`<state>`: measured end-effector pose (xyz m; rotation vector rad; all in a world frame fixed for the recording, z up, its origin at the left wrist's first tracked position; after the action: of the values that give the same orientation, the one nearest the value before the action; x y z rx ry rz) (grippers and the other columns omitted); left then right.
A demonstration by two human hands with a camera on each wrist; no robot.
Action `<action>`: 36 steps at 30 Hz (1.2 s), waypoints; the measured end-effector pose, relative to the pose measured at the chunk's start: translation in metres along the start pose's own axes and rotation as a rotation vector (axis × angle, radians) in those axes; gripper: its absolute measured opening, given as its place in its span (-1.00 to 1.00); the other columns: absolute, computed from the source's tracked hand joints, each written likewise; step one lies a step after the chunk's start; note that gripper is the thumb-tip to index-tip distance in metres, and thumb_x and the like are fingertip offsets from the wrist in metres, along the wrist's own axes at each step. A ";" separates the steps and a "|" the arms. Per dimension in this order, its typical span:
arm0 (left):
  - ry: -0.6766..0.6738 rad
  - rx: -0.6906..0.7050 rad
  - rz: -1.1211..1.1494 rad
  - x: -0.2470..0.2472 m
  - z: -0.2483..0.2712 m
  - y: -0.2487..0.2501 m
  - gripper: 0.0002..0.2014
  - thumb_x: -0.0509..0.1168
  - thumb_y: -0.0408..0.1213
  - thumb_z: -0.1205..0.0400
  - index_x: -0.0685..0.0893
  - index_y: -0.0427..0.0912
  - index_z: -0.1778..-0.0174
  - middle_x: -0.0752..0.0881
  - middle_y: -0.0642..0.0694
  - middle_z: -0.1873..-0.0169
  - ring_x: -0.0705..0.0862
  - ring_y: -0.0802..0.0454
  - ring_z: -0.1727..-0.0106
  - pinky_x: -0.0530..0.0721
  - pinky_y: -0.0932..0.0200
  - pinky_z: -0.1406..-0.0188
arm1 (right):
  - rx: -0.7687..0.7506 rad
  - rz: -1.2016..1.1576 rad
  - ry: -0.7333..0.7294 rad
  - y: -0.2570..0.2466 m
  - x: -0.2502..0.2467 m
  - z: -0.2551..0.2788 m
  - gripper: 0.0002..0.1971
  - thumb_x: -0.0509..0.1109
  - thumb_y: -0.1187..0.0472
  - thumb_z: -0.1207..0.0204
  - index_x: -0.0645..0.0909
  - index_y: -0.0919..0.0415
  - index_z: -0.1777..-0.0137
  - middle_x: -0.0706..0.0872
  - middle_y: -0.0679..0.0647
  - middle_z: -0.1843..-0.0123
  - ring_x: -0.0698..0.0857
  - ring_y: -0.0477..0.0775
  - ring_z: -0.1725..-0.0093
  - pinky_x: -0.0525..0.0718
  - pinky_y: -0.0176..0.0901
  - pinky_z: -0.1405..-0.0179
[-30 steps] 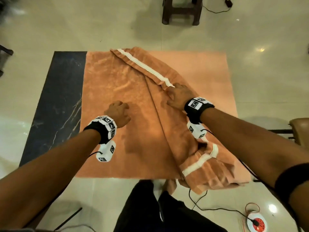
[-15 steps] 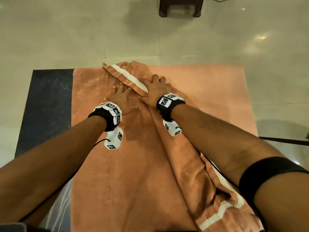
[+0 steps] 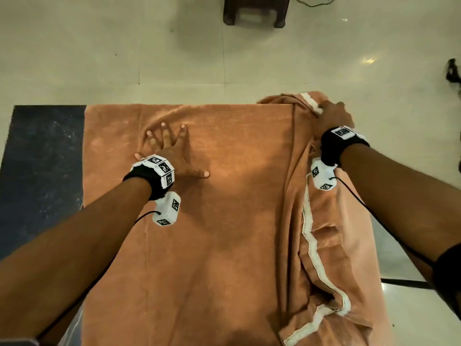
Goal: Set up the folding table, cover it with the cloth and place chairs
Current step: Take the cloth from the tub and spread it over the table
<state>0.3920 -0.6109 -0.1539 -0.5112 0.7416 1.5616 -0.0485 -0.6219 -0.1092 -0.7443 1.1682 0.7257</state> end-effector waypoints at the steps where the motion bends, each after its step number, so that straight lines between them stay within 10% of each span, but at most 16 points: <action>1: 0.001 0.005 0.003 -0.002 -0.001 -0.001 0.49 0.40 0.66 0.10 -0.51 0.47 -0.53 -0.65 0.06 -0.57 -0.57 -0.32 -0.61 -0.16 -0.83 -0.28 | -0.023 -0.007 0.007 -0.003 -0.002 0.006 -0.58 0.21 -0.03 -0.69 0.50 0.04 -0.51 0.47 0.32 -0.44 0.63 0.54 -0.29 0.64 0.27 -0.30; 7: 0.001 0.027 0.019 -0.012 -0.014 -0.026 0.53 0.24 0.76 0.34 -0.53 0.54 -0.47 -0.62 0.05 -0.59 -0.55 -0.38 -0.60 -0.09 -0.74 -0.45 | -0.383 -0.052 0.007 -0.075 0.010 0.064 -0.61 0.14 -0.15 -0.73 0.50 -0.29 -0.53 0.38 0.34 -0.54 0.68 0.43 -0.11 0.62 0.00 -0.09; 14: 0.038 0.015 -0.024 -0.023 -0.016 -0.096 0.45 0.38 0.65 0.08 -0.47 0.46 -0.55 -0.57 0.00 -0.62 -0.53 -0.41 -0.60 -0.10 -0.66 -0.52 | -0.558 -0.055 -0.107 -0.148 0.042 0.114 -0.52 0.24 0.16 -0.65 0.53 -0.03 -0.57 0.47 0.22 -0.38 0.60 0.22 -0.09 0.51 -0.11 0.07; 30: 0.170 -0.153 0.006 -0.081 -0.018 -0.304 0.42 0.50 0.41 -0.01 -0.20 0.24 -0.72 -0.32 -0.17 -0.72 -0.31 -0.49 -0.66 -0.09 -0.49 -0.62 | -0.808 -0.042 -0.309 -0.366 0.118 0.201 -0.57 0.29 0.03 -0.57 0.62 -0.02 -0.44 0.41 0.25 -0.36 0.53 0.37 -0.31 0.60 0.12 -0.35; 36: 0.492 -0.065 0.061 -0.072 0.023 -0.280 -0.20 0.47 0.07 -0.48 0.38 -0.09 -0.63 0.32 -0.36 -0.60 0.29 -0.45 -0.60 0.31 -0.35 -0.57 | -0.790 -0.149 -0.346 -0.368 0.115 0.203 -0.49 0.26 0.03 -0.57 0.55 -0.04 -0.55 0.44 0.22 -0.39 0.45 0.30 -0.45 0.47 0.09 -0.50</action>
<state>0.6799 -0.6388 -0.1334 -0.9477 1.0871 1.5343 0.3863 -0.6490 -0.1273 -1.2812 0.4786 1.1527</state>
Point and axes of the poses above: each hand's wrist, its own z-axis away from the middle knuckle, its own x-axis out of the palm, y = z × x, the point moved 9 cm from there along -z, towards the middle knuckle
